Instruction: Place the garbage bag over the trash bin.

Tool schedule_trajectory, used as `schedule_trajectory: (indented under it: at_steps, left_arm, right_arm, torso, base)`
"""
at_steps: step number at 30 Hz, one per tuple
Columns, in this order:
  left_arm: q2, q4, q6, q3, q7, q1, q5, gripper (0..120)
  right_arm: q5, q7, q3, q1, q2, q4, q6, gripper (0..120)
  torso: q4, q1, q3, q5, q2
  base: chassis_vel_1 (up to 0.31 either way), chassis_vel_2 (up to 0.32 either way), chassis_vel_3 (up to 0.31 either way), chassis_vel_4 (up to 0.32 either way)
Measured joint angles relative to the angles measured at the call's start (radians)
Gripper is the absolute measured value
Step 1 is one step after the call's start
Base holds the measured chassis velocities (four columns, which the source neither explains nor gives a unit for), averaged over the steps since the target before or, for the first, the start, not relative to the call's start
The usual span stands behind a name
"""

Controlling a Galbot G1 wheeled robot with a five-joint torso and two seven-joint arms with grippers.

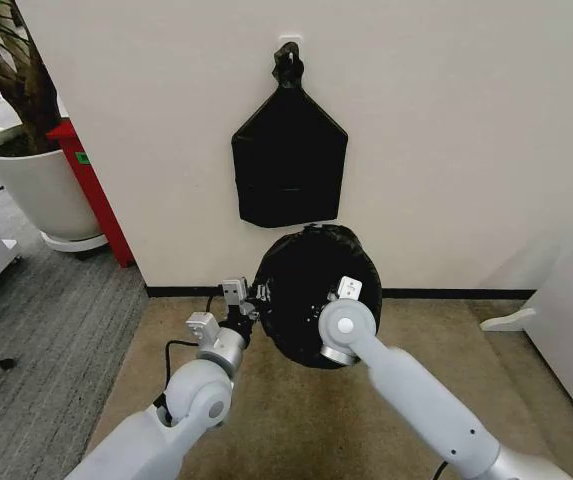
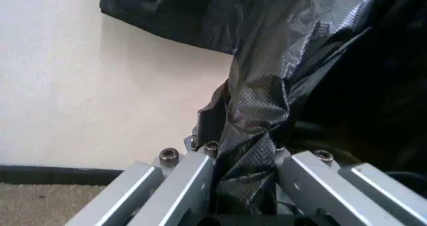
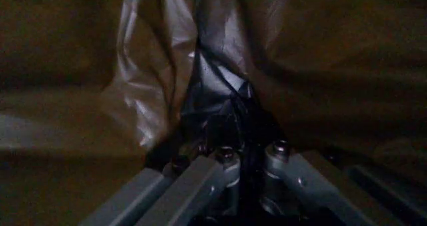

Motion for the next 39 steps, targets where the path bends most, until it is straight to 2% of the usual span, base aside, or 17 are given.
schedule_trajectory:
  at_steps: [3, 7, 18, 26, 29, 31, 39]
  left_arm:
    - [0.0, 0.002, 0.0, 0.001, -0.002, -0.006, 0.0, 1]
    - [-0.002, 0.005, 0.0, 0.006, -0.002, -0.007, 0.001, 1]
    - [0.017, -0.019, 0.001, -0.005, 0.002, 0.012, 0.002, 1]
    - [0.016, -0.021, 0.0, -0.009, 0.005, 0.022, 0.003, 1]
    - [0.01, -0.011, 0.0, -0.006, 0.005, 0.017, 0.004, 1]
    - [0.006, -0.008, 0.0, -0.001, 0.005, 0.012, 0.004, 1]
    - [0.01, -0.014, 0.0, 0.005, 0.008, 0.021, 0.007, 1]
  right_arm:
    - [0.008, 0.013, -0.014, 0.011, -0.024, 0.092, 0.019, 0]
    - [0.023, 0.018, -0.013, 0.03, -0.025, 0.129, 0.032, 0]
    - [-0.07, -0.078, 0.061, 0.058, 0.018, -0.13, 0.008, 0]
    - [-0.072, -0.08, 0.051, 0.056, 0.016, -0.107, 0.007, 0]
    - [-0.056, -0.064, 0.018, 0.056, 0.008, -0.007, 0.018, 0]
    - [-0.048, -0.063, 0.008, 0.065, 0.017, 0.014, 0.029, 0]
    - [-0.053, -0.12, 0.037, 0.091, 0.073, -0.073, 0.032, 0]
  torso:
    - [-0.0003, 0.0, 0.0, -0.0002, 0.0]
    - [-0.0001, 0.0, 0.0, -0.0002, 0.0]
    - [-0.0002, 0.0, 0.0, -0.0001, 0.0]
    - [-0.0002, 0.0, 0.0, 0.0, 0.0]
    - [-0.0002, 0.0, 0.0, -0.0002, 0.0]
    - [-0.0003, 0.0, 0.0, -0.0002, 0.0]
    - [-0.0001, 0.0, 0.0, -0.0002, 0.0]
  base:
    - [0.0, 0.0, 0.0, 0.0]
    - [0.0, 0.0, 0.0, 0.0]
    - [0.0, 0.0, 0.0, 0.0]
    - [0.0, 0.0, 0.0, 0.0]
    - [0.0, 0.0, 0.0, 0.0]
    - [0.0, 0.0, 0.0, 0.0]
    - [0.0, 0.0, 0.0, 0.0]
